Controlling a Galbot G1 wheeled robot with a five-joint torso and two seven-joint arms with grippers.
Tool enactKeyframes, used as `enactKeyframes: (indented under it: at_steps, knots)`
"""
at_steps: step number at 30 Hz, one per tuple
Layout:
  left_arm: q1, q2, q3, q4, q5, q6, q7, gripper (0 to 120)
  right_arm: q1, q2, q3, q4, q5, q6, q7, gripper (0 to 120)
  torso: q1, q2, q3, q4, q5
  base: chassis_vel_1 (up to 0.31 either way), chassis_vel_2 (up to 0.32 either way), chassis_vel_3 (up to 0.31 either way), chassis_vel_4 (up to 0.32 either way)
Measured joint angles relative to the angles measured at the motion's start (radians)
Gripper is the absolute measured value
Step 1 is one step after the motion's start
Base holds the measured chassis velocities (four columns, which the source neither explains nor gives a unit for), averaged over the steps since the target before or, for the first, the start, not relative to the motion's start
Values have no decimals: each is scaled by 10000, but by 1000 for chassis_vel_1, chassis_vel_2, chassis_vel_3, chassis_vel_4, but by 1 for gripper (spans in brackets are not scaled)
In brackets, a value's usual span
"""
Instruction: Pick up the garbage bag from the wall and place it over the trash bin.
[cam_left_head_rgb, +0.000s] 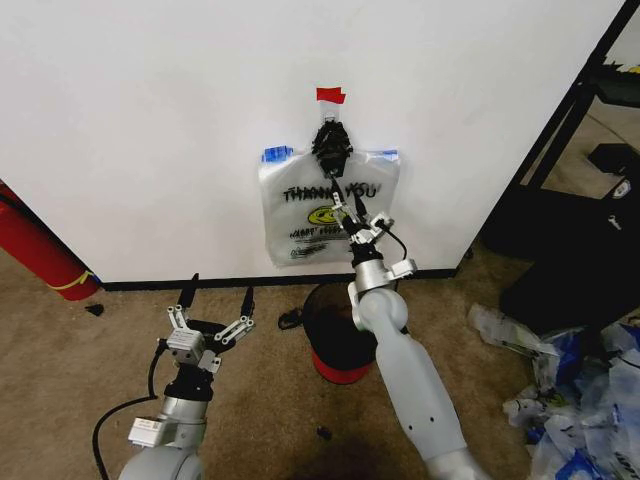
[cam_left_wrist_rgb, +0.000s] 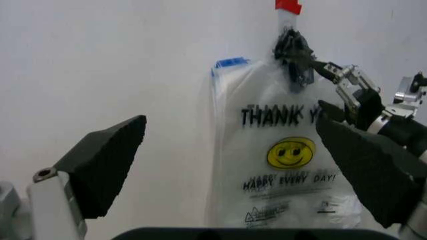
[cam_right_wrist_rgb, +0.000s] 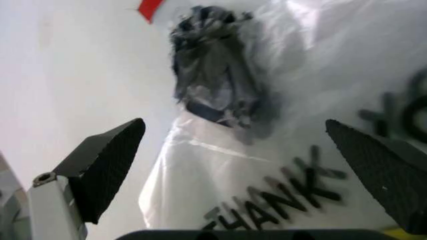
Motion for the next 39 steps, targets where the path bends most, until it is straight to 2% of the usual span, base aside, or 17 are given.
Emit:
enactKeyframes:
  at_steps: [7, 9, 13, 14, 20, 23, 26, 29, 35, 39]
  knots:
    - [-10, -15, -30, 126, 144, 51, -9, 100, 360, 0, 104, -392, -41, 115, -291, 100, -2, 0, 0, 0, 0, 0, 0, 0, 0]
    - [-26, -73, 10, 185, 249, 67, -10, 100, 519, 0, 136, -514, 83, 144, -292, 97, -1, 0, -1, 0, 0, 0, 0, 0, 0]
    - [-84, -298, 173, 286, 524, 128, 29, 100, 702, 0, 39, -628, 170, 182, -419, 81, -1, 0, -1, 0, 0, 0, 0, 0, 0]
    - [-84, -298, 173, 286, 524, 128, 29, 100, 702, 0, 39, -628, 170, 182, -419, 81, -1, 0, -1, 0, 0, 0, 0, 0, 0]
    - [-165, -512, 199, 449, 732, 132, 41, 100, 975, 0, -14, -884, 320, 206, -501, 55, -1, 1, -1, 1, 0, 0, 0, 0, 0]
    - [-180, -556, 174, 473, 759, 131, 41, 100, 1051, 0, -7, -997, 347, 242, -545, 51, -1, 1, -1, 1, 0, 0, 0, 0, 0]
    - [-188, -597, 133, 476, 762, 126, 19, 100, 1066, 0, 3, -1031, 386, 244, -590, 38, -1, 1, -1, 0, 0, 0, 0, 0, 0]
    - [-192, -628, 129, 476, 759, 121, -37, 100, 1062, 0, 2, -1038, 390, 244, -629, 32, -1, 1, -1, 1, 0, 0, 0, 0, 0]
    - [-176, -686, 120, 486, 753, 83, -102, 100, 926, 0, -15, -962, 364, 240, -702, 4, -1, 2, -1, 1, 0, 0, 0, 0, 0]
    - [-177, -657, 101, 527, 733, 58, -140, 100, 827, 0, 14, -867, 353, 233, -752, 0, -1, 1, -1, 1, 0, 0, 0, 0, 0]
